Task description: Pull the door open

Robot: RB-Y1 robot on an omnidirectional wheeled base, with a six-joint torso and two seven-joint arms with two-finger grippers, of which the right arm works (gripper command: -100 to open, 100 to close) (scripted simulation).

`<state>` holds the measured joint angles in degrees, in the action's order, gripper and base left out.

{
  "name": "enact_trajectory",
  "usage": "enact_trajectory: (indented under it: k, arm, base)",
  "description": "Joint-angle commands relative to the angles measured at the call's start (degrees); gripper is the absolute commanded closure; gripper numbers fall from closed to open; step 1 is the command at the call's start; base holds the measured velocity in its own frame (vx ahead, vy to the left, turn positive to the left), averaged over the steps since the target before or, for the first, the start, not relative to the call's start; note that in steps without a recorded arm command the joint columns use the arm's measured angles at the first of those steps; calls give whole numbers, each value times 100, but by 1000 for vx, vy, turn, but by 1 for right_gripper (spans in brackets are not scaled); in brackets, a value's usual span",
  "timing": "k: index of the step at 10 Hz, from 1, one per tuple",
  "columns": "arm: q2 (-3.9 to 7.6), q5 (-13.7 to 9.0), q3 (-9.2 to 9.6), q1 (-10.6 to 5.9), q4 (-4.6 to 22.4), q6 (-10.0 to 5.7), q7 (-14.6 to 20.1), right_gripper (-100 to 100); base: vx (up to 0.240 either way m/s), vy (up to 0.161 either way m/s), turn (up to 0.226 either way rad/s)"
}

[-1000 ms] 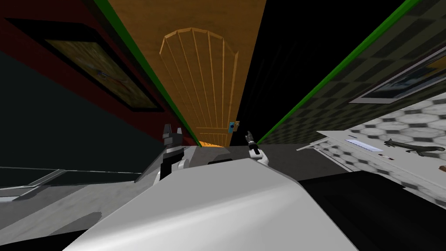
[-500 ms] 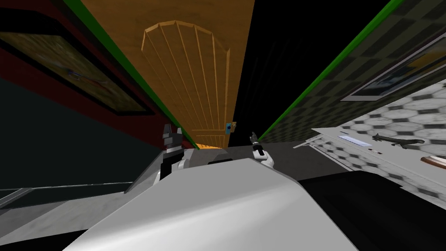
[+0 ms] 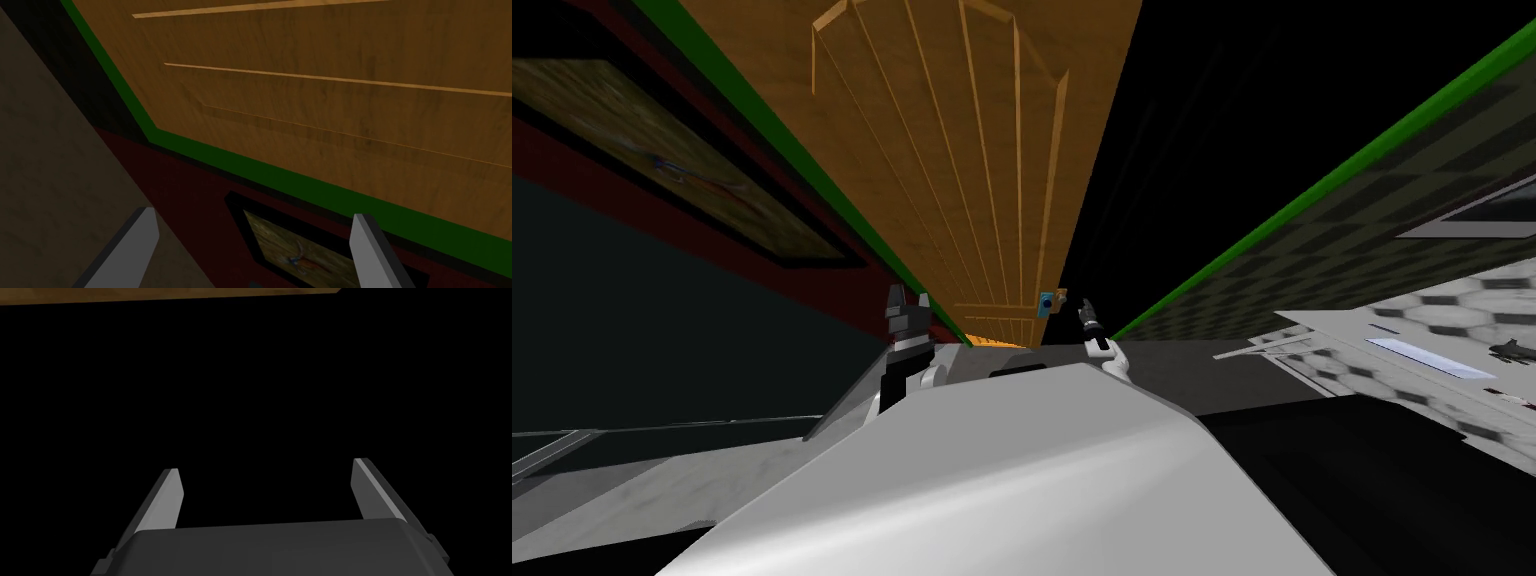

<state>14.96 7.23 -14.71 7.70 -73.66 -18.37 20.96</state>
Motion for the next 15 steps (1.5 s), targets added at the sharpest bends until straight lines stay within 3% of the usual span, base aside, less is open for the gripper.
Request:
enact_trajectory:
  k: [1,2,3,4,9,13,14,15]
  arm:
    - [-150,30,181,-19,-165,-25,-10,-100]
    - [-205,42,270,-79,-189,-41,-11,-100]
    - [-174,35,211,-18,-183,-49,-12,-100]
    - [-174,35,211,-18,-183,-49,-12,100]
    - [-174,35,211,-18,-183,-49,-12,100]
    - [81,-142,41,88,65,-29,-60,100]
    - [24,-86,153,155,-104,-40,2,-100]
    - [24,-71,235,196,-169,-69,47,-100]
  base:
    - [199,162,198]
    - [189,184,176]
    - [86,83,28]
    - [-9,-8,-28]
    - [-16,-11,11]
    - [-171,-108,-130]
    - [-218,-37,43]
    - [-230,45,99]
